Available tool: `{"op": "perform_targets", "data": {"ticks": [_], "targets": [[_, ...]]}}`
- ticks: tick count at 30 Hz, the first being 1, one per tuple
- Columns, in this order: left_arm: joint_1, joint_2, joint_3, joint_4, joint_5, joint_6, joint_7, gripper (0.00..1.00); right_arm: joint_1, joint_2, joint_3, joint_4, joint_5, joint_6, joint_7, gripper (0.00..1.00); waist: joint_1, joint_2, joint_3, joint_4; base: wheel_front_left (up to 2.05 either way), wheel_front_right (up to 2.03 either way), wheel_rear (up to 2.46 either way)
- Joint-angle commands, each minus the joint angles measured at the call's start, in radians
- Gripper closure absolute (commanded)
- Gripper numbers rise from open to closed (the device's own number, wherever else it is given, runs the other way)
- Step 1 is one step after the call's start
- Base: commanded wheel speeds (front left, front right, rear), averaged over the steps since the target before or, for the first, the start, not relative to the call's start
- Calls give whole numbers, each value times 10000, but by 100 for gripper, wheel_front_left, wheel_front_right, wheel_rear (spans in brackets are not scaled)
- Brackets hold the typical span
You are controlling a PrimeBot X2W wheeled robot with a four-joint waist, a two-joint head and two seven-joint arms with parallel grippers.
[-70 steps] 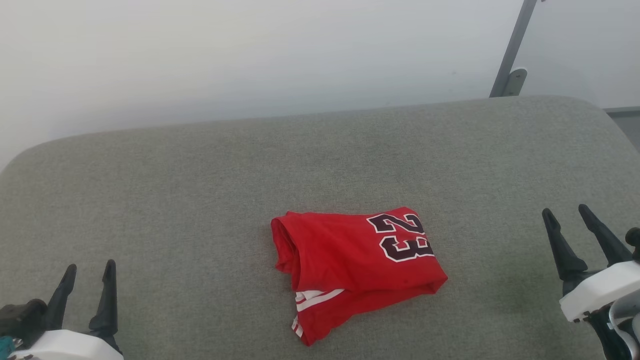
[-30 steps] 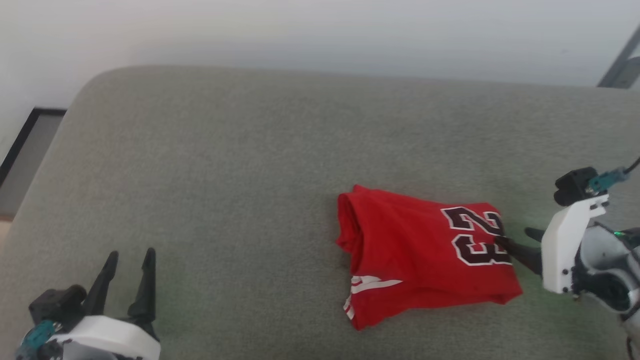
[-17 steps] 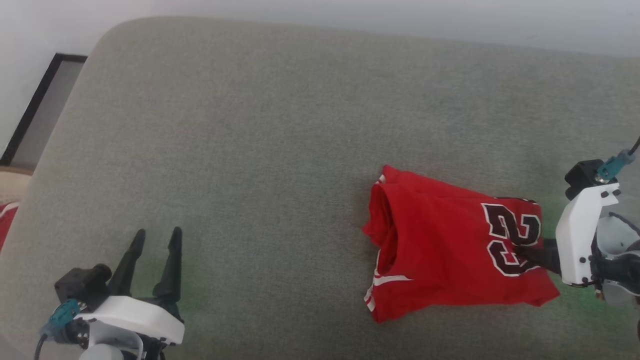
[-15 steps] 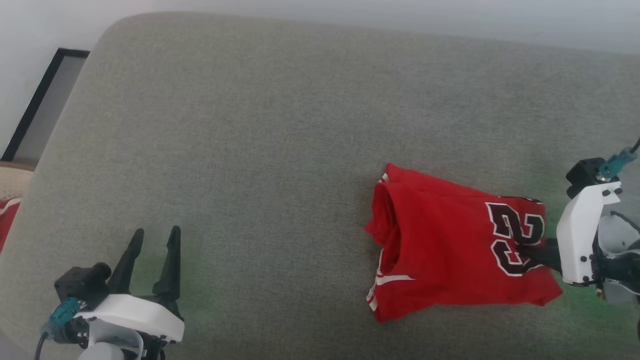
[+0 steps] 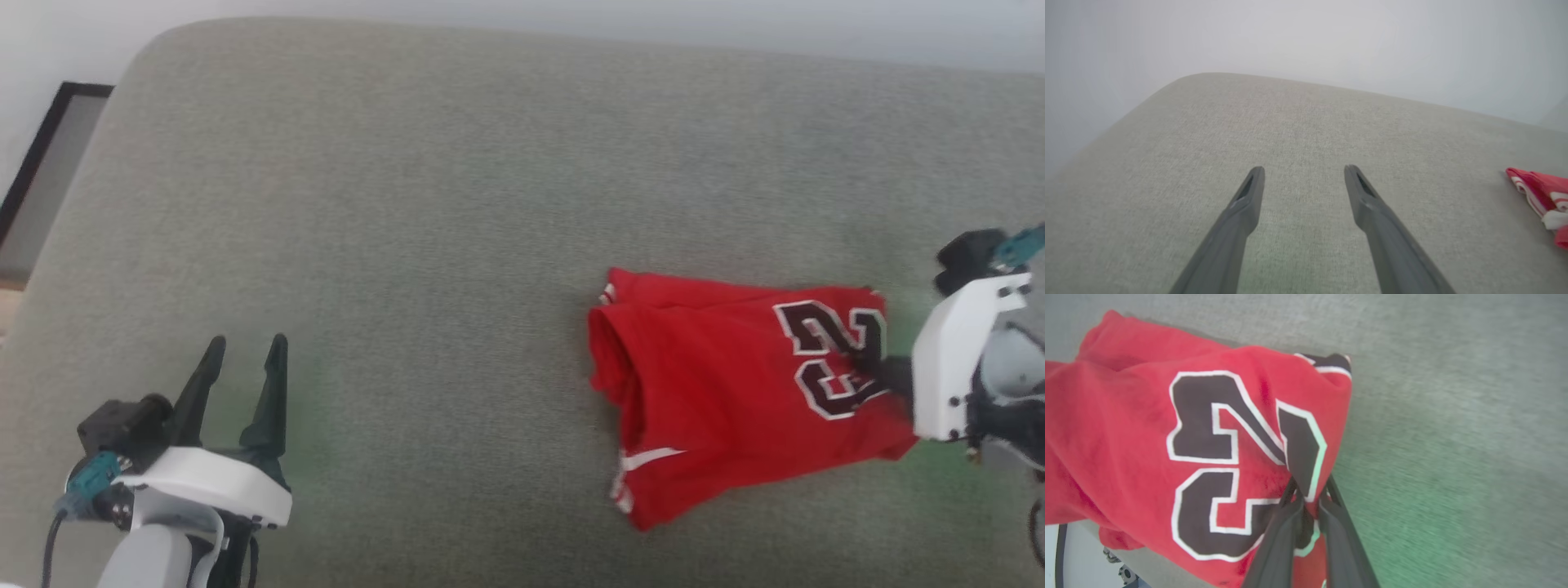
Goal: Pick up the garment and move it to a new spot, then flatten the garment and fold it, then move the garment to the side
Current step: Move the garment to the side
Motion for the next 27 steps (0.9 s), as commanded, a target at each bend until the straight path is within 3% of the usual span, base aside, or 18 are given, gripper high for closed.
{"op": "perform_targets", "data": {"ticks": [1,9,19,27], "targets": [[-178,-5,-21,-11,123,-20,-41,0,-65,-54,-58,-19,-111,0,-103,100,0,0,-24,-119,0,0,0],[-732,366,-364,-57,185,-17,-41,0,-910,-473,-747,312,-590,0,-536,100,0,0,121,-984,0,0,0],[-1926,731,-1319,-23,177,-16,-41,0,-2814,-1494,-1115,2071,-1443,0,-2214,100,0,0,746,-2344,0,0,0],[-3072,1079,-2226,80,185,-16,-42,0,-4413,-1801,-807,3772,-2233,0,-3859,100,0,0,1461,-3291,0,0,0]]}}
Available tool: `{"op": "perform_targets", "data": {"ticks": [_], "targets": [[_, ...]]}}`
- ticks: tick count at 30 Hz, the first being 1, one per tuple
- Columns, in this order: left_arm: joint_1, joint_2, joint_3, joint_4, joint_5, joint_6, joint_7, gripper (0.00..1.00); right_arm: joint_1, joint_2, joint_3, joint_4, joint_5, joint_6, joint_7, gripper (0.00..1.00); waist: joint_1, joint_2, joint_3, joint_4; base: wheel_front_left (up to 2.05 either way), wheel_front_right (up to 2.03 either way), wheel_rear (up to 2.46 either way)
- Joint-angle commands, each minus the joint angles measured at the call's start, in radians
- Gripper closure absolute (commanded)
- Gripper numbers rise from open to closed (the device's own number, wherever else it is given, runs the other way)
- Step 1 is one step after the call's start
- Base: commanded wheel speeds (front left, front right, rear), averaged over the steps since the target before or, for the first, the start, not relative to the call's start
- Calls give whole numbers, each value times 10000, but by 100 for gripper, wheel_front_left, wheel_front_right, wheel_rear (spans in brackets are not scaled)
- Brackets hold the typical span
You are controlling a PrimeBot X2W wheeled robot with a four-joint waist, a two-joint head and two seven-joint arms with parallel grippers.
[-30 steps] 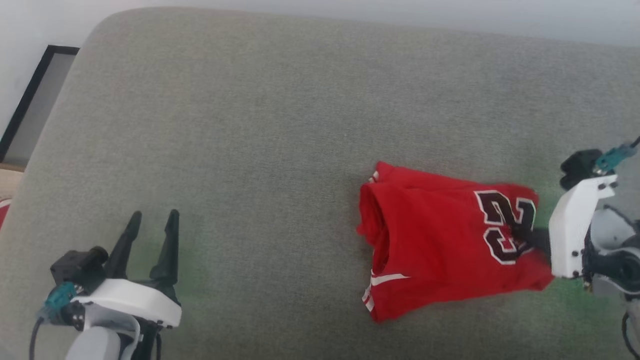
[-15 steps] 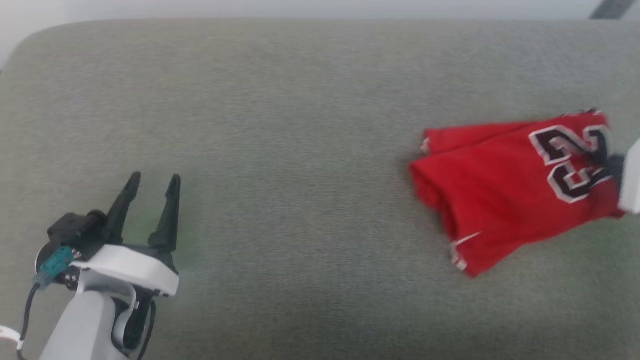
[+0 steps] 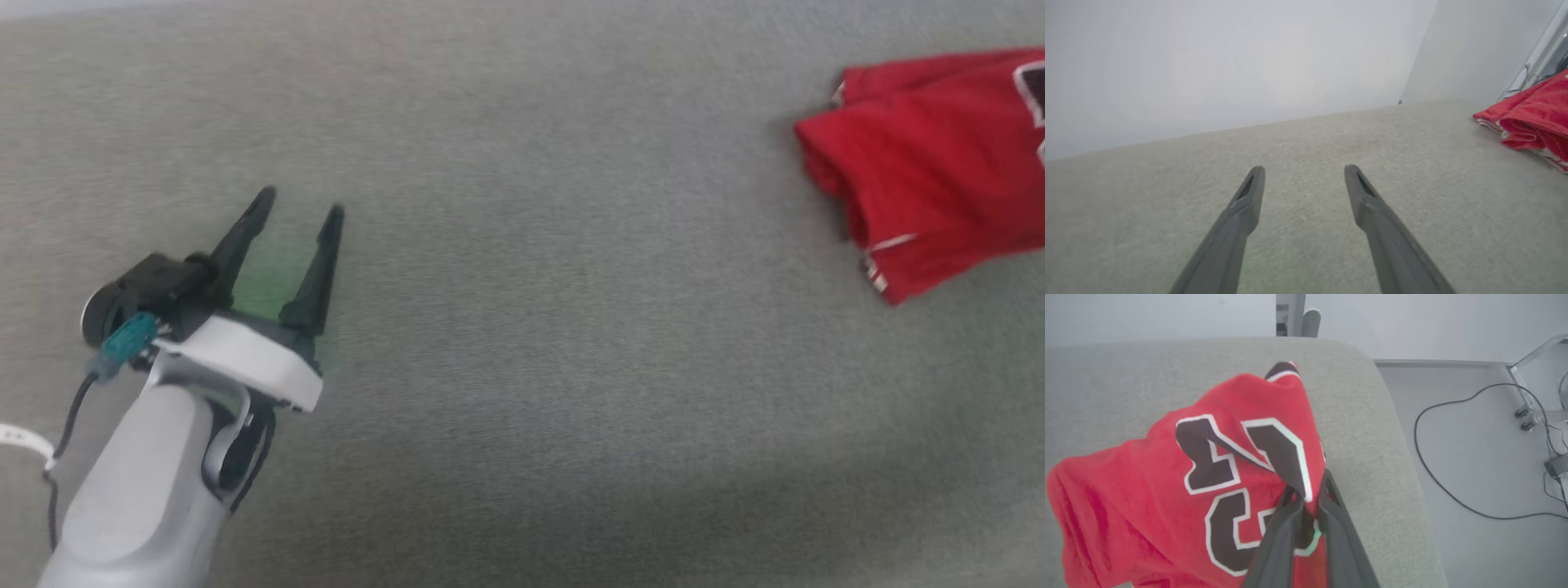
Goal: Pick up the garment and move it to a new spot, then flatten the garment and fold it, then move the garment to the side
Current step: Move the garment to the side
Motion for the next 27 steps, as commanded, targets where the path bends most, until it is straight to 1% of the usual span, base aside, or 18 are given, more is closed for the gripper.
{"op": "perform_targets", "data": {"ticks": [1,6,12,20,27], "targets": [[-353,121,-188,39,-15,-10,-42,0,-425,-49,58,339,-220,0,-378,100,0,0,437,-464,0,0,0],[-1103,333,-943,147,-138,-10,-42,0,-1395,-180,205,1429,-775,0,-1561,100,0,0,911,-937,0,0,0],[-1942,578,-1769,306,-264,-10,-38,0,-2233,-112,100,2788,-1445,0,-2744,100,0,0,1403,-1340,0,0,0],[-2687,738,-2559,515,-457,-10,-33,0,-2777,202,-113,4134,-2047,0,-3656,100,0,0,1894,-1470,0,0,0],[-3137,815,-3050,790,-601,-6,-27,0,-3158,527,-101,5180,-2377,0,-4117,100,0,0,2181,-1440,0,0,0]]}}
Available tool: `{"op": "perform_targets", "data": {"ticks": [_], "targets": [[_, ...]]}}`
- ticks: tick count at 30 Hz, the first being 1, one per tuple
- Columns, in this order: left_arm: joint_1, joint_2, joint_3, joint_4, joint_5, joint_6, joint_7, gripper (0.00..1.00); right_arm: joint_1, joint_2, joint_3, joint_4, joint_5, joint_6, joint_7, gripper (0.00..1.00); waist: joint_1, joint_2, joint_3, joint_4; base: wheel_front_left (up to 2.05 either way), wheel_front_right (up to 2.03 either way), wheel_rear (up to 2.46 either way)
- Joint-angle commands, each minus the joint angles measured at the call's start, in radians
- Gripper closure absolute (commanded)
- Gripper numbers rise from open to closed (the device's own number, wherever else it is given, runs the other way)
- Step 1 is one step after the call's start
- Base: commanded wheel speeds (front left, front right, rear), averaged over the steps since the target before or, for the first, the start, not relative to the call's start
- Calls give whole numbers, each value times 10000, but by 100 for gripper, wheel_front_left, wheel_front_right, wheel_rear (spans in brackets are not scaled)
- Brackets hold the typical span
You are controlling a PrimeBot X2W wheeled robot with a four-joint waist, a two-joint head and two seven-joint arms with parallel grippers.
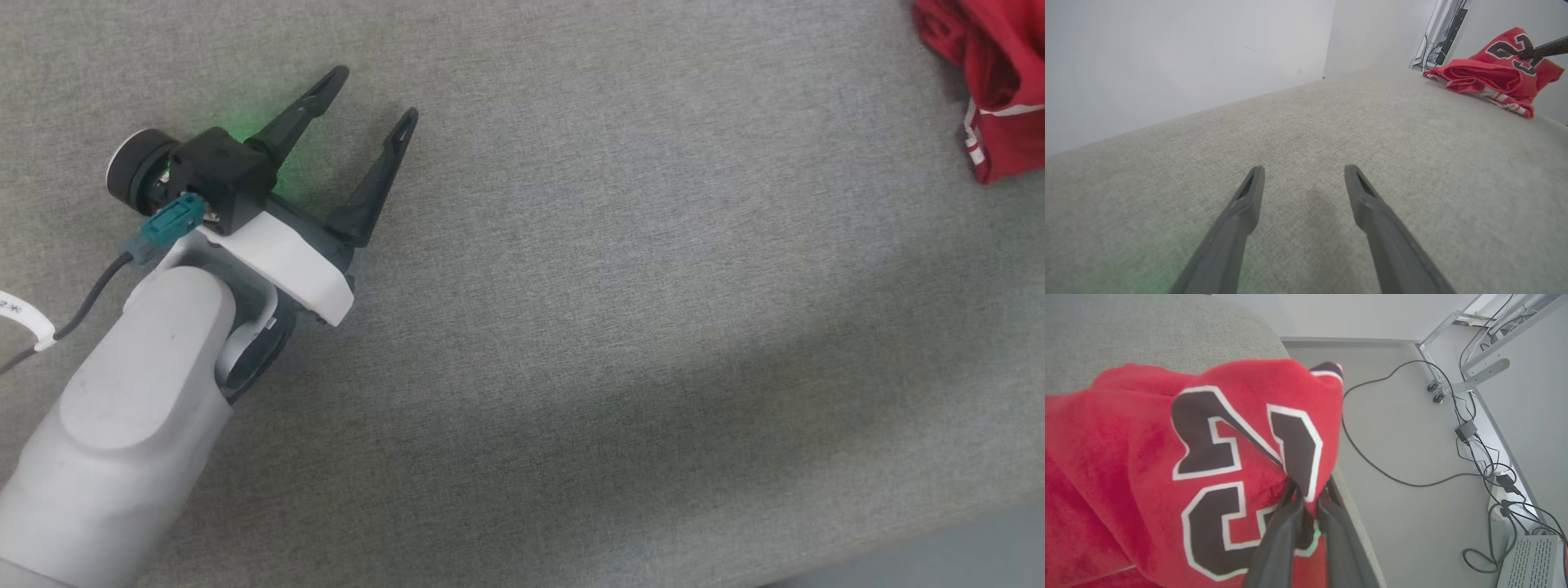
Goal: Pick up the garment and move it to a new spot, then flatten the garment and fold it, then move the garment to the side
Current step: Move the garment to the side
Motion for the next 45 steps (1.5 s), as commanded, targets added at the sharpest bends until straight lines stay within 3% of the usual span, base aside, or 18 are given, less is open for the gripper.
{"op": "perform_targets", "data": {"ticks": [1,6,7,8,9,10,11,12,20,27,45], "targets": [[-29,-56,-113,331,-84,0,-14,0,-156,69,31,147,-89,0,-122,100,0,-1,33,31,0,0,0],[-160,-72,-186,375,-220,14,-14,0,-357,169,118,667,-83,0,-314,100,0,-1,72,181,0,0,0],[-165,-70,-172,391,-253,20,-14,0,-420,126,130,755,-90,0,-360,95,0,-1,69,211,0,0,0],[-170,-64,-167,400,-262,20,-14,0,-444,76,146,819,-103,0,-414,73,0,-1,64,243,0,0,0],[-170,-54,-167,410,-272,20,-13,0,-477,77,173,903,-115,0,-433,56,0,-1,56,272,0,0,0],[-162,-38,-164,405,-279,20,-8,0,-531,84,204,988,-118,0,-414,47,0,-1,41,298,0,0,0],[-152,-18,-137,392,-274,20,1,0,-592,54,217,1073,-109,0,-407,15,0,-1,21,327,0,0,0],[-133,2,-107,376,-281,20,1,0,-638,19,248,1118,-119,0,-427,0,0,-1,-8,352,0,0,0],[318,-104,561,97,-501,17,-4,0,-883,27,640,1266,-25,0,-609,0,0,-1,-520,535,0,0,0],[1178,-365,1655,-7,-451,18,-18,0,-807,399,1086,980,426,0,-939,0,0,-1,-1364,797,0,0,0],[4463,-875,4414,-668,-87,1,-26,0,1748,1488,2754,-792,2032,0,-2948,0,0,-1,-4344,1916,0,0,0]]}}
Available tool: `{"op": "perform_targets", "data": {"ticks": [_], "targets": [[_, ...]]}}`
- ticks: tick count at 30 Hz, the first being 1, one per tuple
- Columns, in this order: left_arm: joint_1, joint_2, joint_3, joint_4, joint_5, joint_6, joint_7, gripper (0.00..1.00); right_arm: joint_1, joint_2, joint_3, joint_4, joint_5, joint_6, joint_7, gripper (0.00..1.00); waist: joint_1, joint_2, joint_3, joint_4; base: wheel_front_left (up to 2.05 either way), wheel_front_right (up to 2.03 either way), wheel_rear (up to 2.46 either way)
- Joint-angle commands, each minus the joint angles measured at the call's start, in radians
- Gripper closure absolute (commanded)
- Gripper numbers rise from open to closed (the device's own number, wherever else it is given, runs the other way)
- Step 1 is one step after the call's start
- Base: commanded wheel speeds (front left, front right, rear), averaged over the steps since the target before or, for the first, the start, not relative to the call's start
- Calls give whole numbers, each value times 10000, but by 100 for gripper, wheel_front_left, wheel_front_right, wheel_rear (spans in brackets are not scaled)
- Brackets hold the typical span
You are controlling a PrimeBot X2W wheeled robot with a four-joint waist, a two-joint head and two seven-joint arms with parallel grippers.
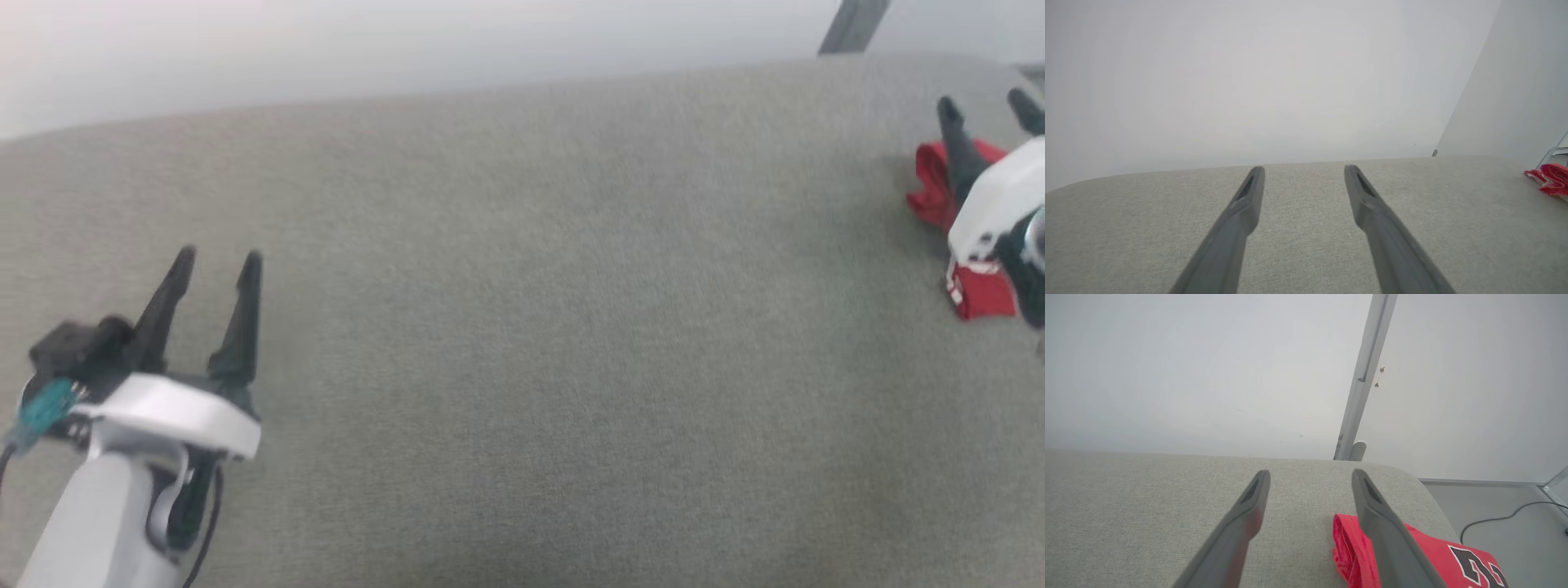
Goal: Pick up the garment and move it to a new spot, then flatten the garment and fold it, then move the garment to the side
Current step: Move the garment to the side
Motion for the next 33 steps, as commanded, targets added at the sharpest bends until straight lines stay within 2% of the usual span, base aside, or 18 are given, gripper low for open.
{"op": "perform_targets", "data": {"ticks": [1,5,13,19,25,33], "targets": [[424,11,268,-107,188,-5,-38,0,442,-3,70,-198,109,0,-281,0,0,0,-637,388,0,0,0],[1492,-227,1199,-335,512,-7,-38,0,1645,68,152,-867,436,0,-937,0,0,0,-1246,608,0,0,0],[2831,-662,2505,-726,1082,-8,-38,0,3656,204,-214,-1953,239,0,-1365,0,0,0,-1846,771,0,0,0],[3429,-927,2938,-988,1282,-8,-38,0,4861,475,-894,-2864,-194,0,-1426,0,0,0,-2030,804,0,0,0],[3767,-1110,3184,-1153,1008,-9,-38,0,5946,934,-1688,-3858,-797,0,-1441,0,0,0,-2076,817,0,0,0],[3975,-1249,3437,-1262,1108,-9,-38,0,7053,1529,-2465,-4979,-1276,0,-1053,0,0,0,-2076,817,0,0,0]]}}
